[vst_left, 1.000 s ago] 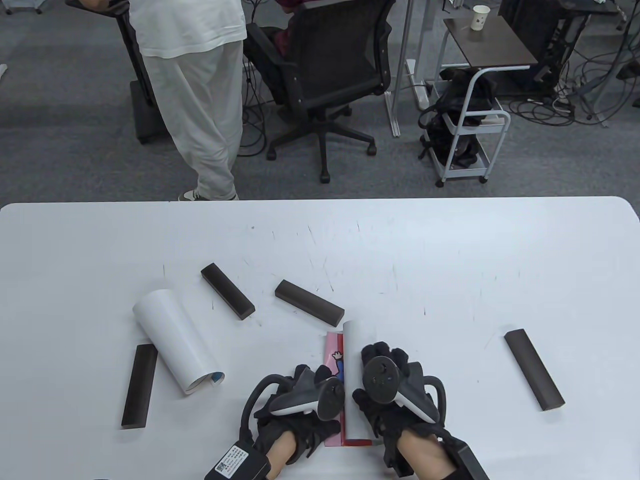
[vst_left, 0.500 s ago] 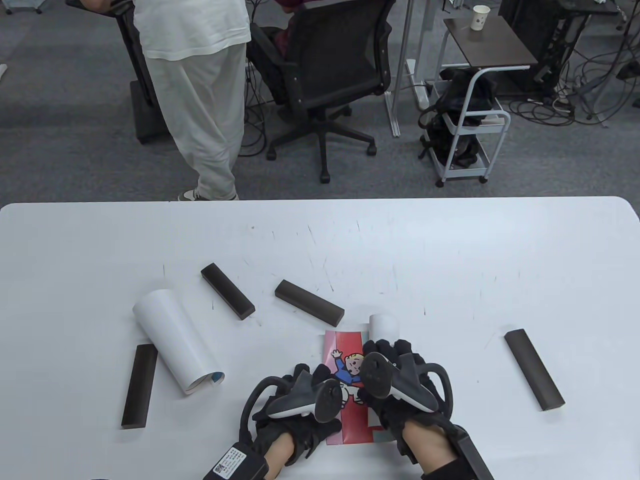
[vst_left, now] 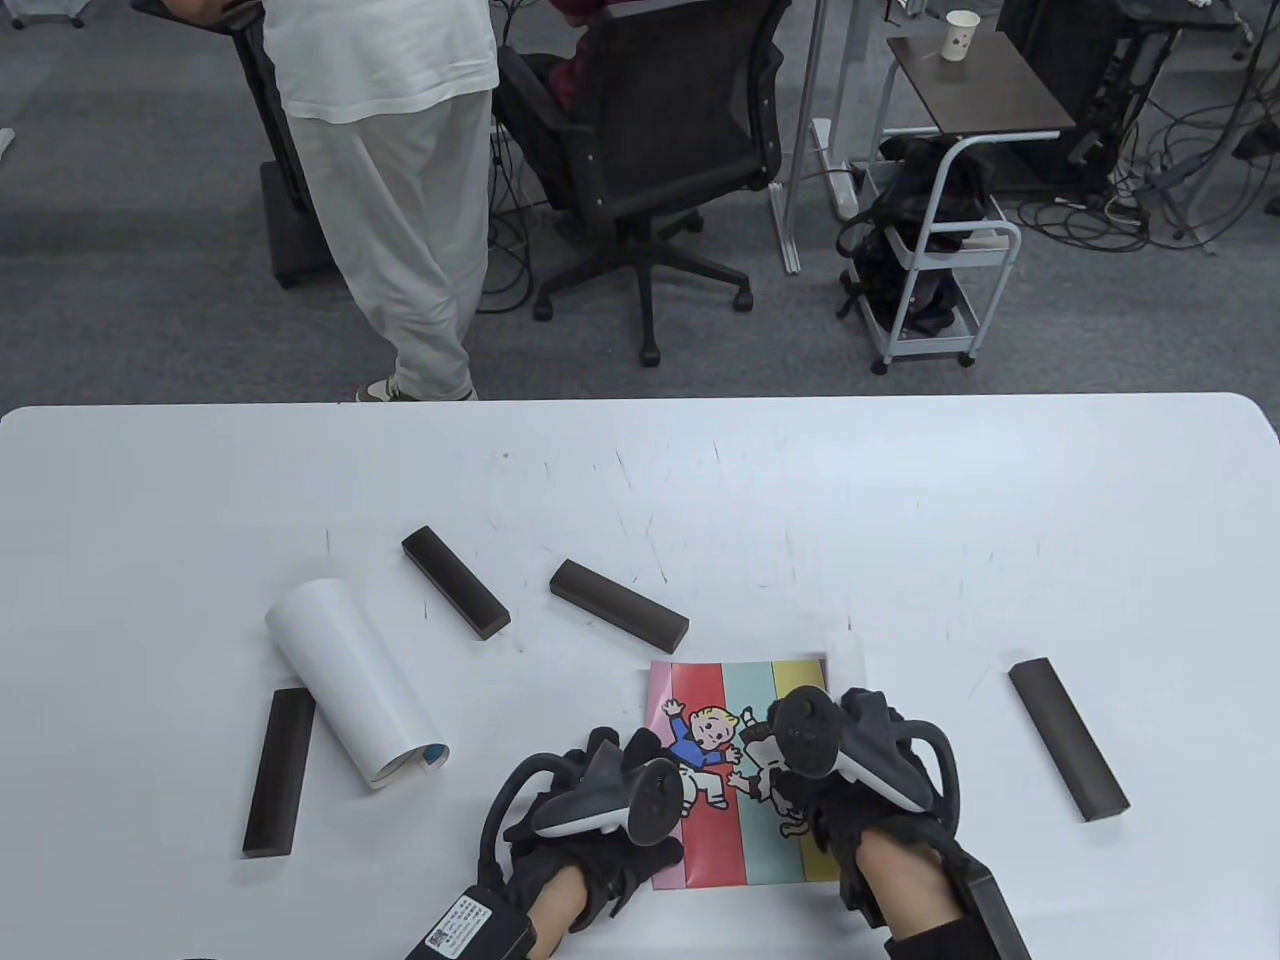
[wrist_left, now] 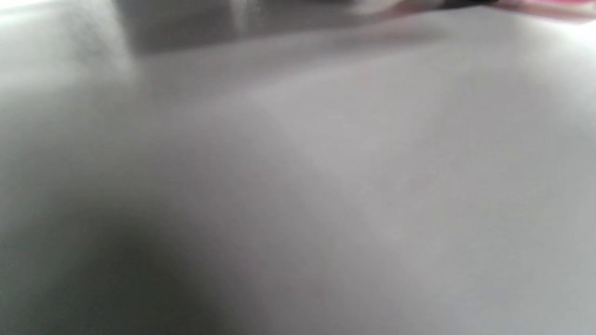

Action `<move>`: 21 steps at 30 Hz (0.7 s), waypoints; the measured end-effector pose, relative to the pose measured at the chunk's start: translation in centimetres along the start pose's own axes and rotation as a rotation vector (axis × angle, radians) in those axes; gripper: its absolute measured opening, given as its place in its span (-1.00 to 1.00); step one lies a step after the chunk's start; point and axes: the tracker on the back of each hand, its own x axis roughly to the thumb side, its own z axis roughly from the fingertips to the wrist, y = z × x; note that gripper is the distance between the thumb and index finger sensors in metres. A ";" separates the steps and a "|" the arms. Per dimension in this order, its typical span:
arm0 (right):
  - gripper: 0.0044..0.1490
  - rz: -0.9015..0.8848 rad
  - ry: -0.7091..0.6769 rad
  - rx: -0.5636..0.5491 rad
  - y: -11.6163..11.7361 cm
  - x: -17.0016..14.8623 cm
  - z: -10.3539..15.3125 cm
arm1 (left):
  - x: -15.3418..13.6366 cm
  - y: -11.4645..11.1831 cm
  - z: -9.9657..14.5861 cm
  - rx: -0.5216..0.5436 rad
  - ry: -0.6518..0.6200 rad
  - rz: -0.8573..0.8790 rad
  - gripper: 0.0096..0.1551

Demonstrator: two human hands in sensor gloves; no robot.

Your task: Unroll posters and secure with paperweights

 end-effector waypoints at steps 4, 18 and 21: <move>-0.20 0.014 0.126 0.061 0.2 -1.7 -0.3 | 0.0 0.0 0.0 0.000 0.000 0.002 -0.05; -0.08 -0.253 0.437 0.178 1.8 -8.5 -0.8 | 0.0 -0.1 -0.1 -0.003 -0.001 0.004 -0.05; -0.07 -0.366 0.453 0.092 -0.1 -9.7 -0.4 | 0.0 -0.1 -0.1 -0.004 0.000 0.003 -0.04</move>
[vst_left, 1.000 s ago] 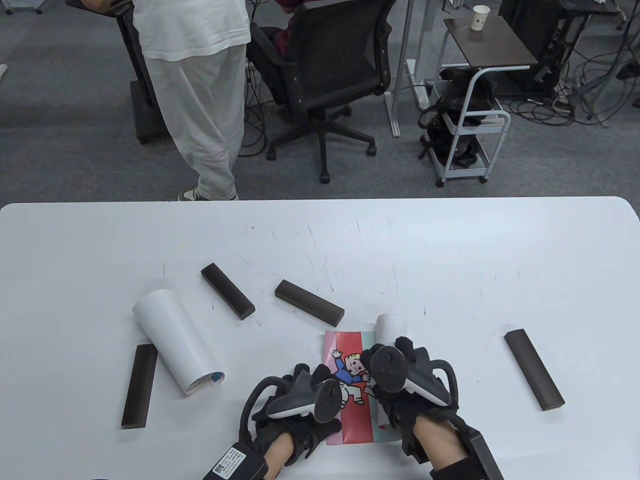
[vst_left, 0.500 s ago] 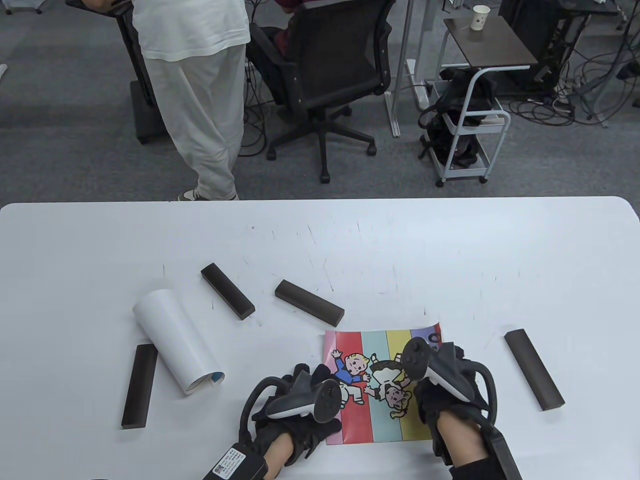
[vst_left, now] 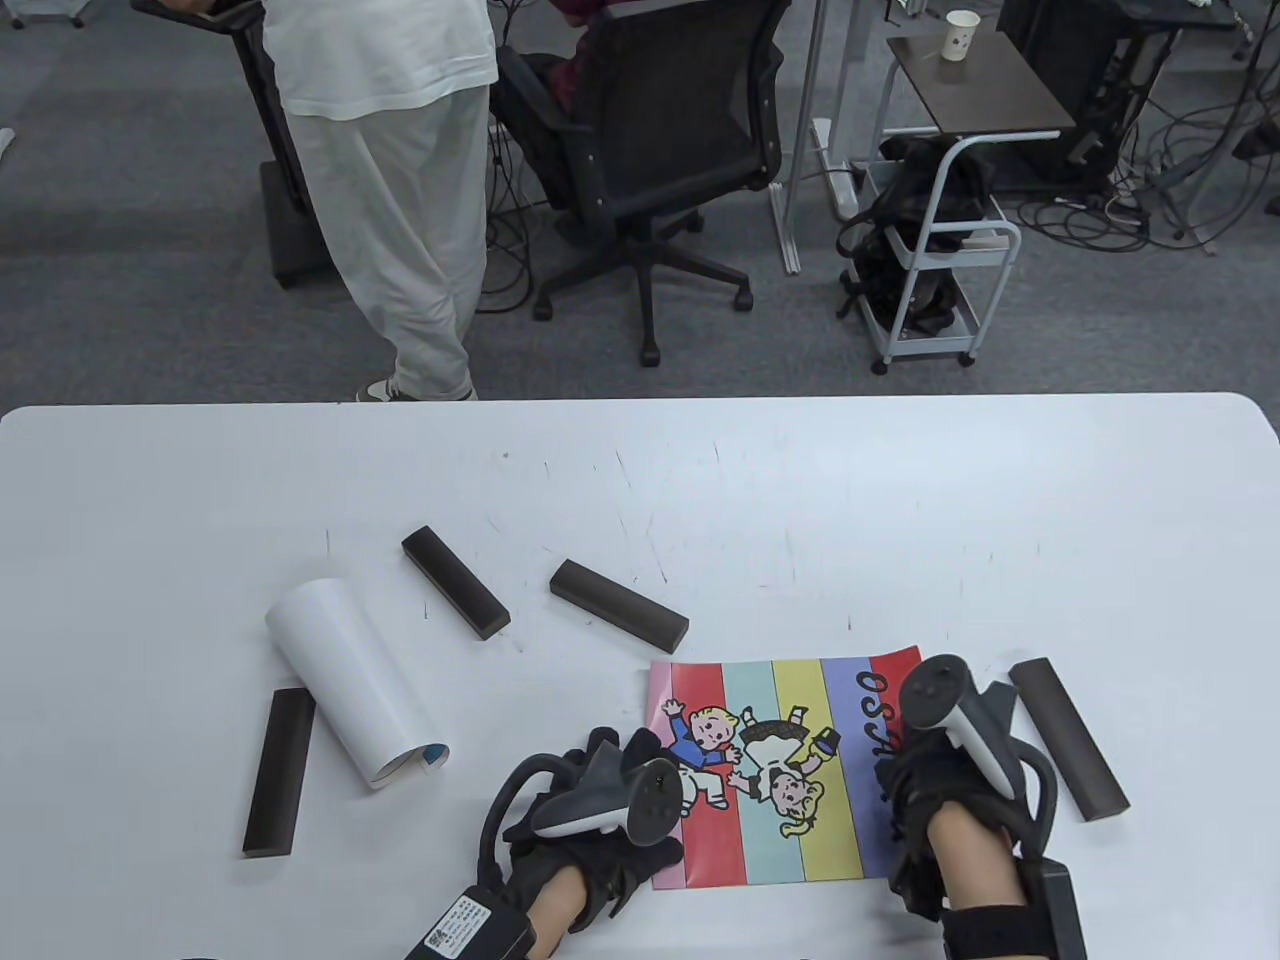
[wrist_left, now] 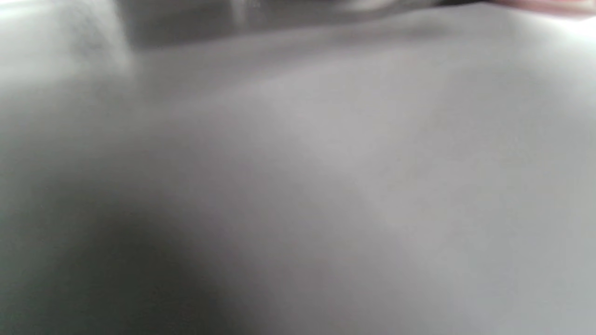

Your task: Unroll posters and secure with paperweights

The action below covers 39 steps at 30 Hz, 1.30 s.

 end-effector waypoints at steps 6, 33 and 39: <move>-0.06 -0.263 0.161 -0.167 -4.4 -3.3 -0.3 | 0.0 0.0 0.0 -0.002 0.000 0.000 -0.05; -0.07 -0.240 0.637 -0.112 -2.5 -10.0 -3.6 | -0.1 -0.1 0.0 0.000 -0.005 0.008 -0.04; -0.08 -0.258 0.511 -0.150 -5.3 -7.6 -1.8 | -0.1 -0.2 0.0 0.000 -0.005 0.010 -0.04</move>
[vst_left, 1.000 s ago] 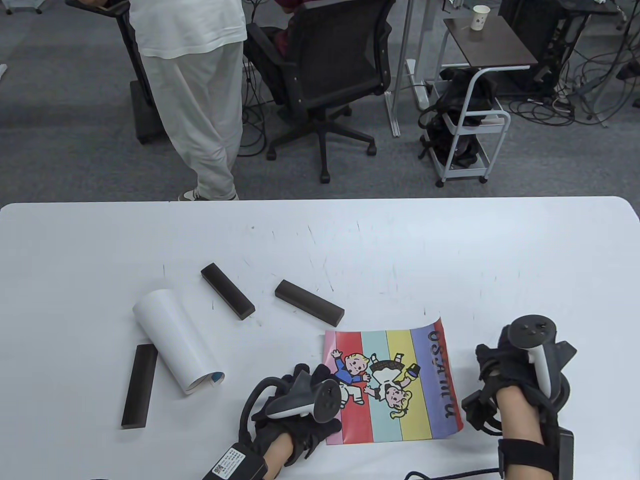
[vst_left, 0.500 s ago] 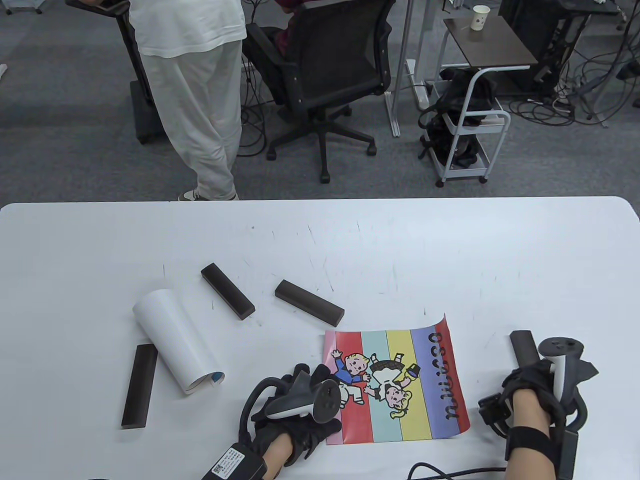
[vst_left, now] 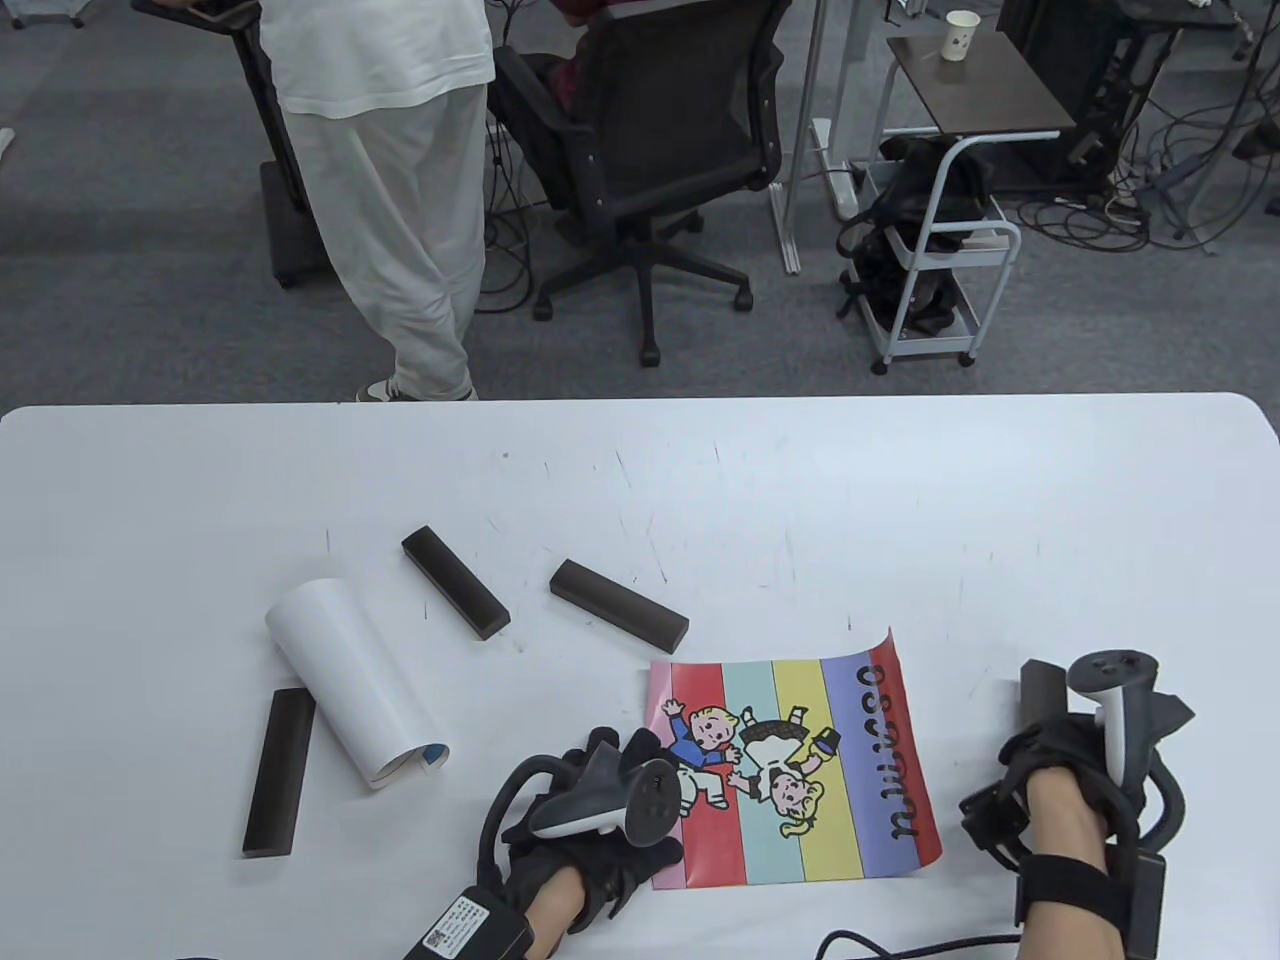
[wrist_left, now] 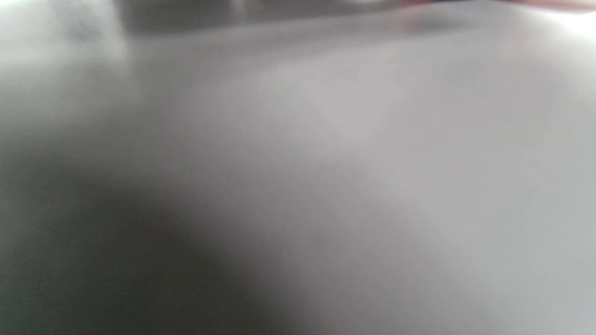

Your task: Unroll posters and secure with paperweights

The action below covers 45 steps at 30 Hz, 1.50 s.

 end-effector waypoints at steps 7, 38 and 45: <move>-0.07 0.025 -0.368 -0.081 -2.9 4.8 6.7 | 0.0 0.0 0.0 -0.002 -0.001 -0.003 -0.04; -0.06 0.357 -0.272 -0.044 7.1 2.7 4.1 | 0.0 -0.1 -0.1 -0.002 -0.001 -0.006 -0.04; -0.02 0.423 -0.243 -0.031 7.4 3.0 4.4 | -0.1 -0.1 -0.1 0.008 -0.007 -0.005 -0.04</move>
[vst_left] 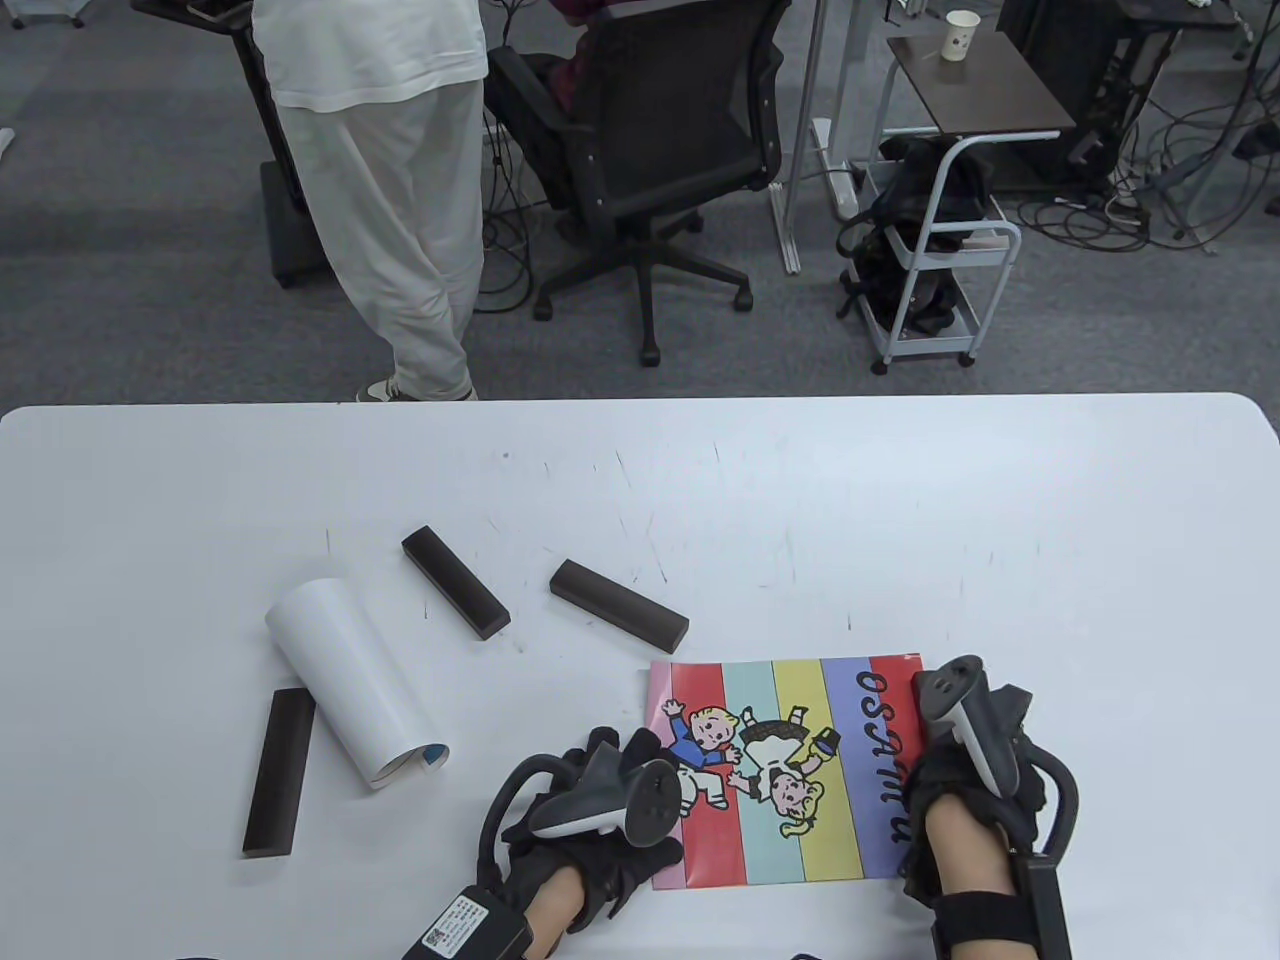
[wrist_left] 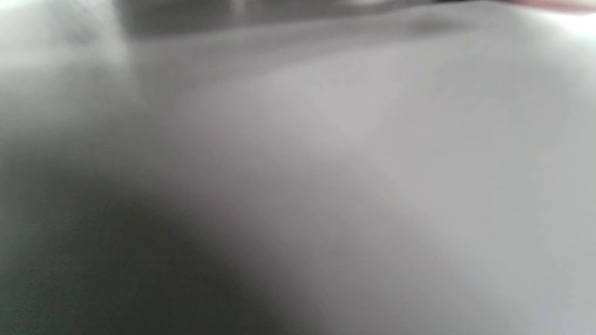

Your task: Unroll posters and secure with paperweights

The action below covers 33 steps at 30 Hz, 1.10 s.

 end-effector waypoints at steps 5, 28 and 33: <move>0.06 -0.072 -0.036 -0.064 -2.0 0.4 0.7 | -1.3 1.0 0.8 0.081 -0.018 0.131 -0.04; -0.02 -0.058 -0.714 -0.138 -4.2 22.5 8.2 | -10.9 2.4 6.9 0.669 -0.087 1.181 -0.06; -0.01 0.110 -0.681 -0.092 -2.1 27.2 6.8 | -11.1 2.4 6.9 0.670 -0.072 1.177 -0.06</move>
